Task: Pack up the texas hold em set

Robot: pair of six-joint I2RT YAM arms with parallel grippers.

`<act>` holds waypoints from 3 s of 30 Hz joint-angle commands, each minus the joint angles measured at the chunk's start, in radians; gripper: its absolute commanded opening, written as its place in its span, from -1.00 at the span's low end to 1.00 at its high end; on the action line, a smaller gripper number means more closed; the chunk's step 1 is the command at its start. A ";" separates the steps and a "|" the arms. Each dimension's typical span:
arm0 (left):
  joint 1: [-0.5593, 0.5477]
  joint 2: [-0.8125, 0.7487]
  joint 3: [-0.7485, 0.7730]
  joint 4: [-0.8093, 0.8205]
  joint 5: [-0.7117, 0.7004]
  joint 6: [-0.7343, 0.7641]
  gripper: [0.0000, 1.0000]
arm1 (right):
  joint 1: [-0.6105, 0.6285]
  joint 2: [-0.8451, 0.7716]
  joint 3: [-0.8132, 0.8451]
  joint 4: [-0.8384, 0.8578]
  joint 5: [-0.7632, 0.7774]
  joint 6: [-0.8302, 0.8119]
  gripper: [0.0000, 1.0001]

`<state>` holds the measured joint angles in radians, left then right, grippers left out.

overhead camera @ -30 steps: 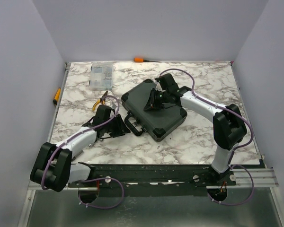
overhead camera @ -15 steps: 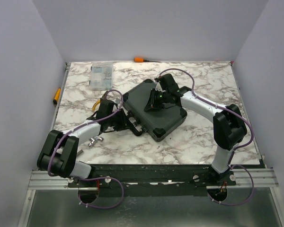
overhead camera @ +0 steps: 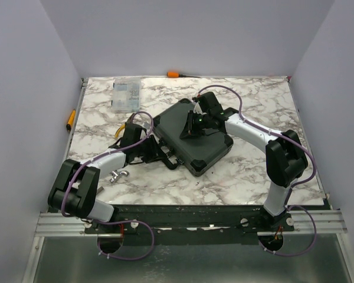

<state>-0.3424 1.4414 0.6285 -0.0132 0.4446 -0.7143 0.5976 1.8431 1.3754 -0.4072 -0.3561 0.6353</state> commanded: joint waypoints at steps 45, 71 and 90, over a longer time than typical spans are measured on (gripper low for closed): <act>0.003 0.031 0.074 0.048 0.106 -0.018 -0.98 | 0.029 0.149 -0.051 -0.292 0.112 -0.072 -0.84; -0.052 0.090 0.364 -0.051 0.164 -0.159 -1.00 | 0.042 0.164 -0.062 -0.280 0.114 -0.092 -0.90; -0.116 0.142 0.481 -0.050 0.145 -0.219 -1.00 | 0.042 0.162 -0.085 -0.268 0.116 -0.109 -0.91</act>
<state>-0.3973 1.6070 0.9798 -0.3614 0.4114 -0.8696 0.6144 1.8763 1.4006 -0.4381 -0.3580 0.6064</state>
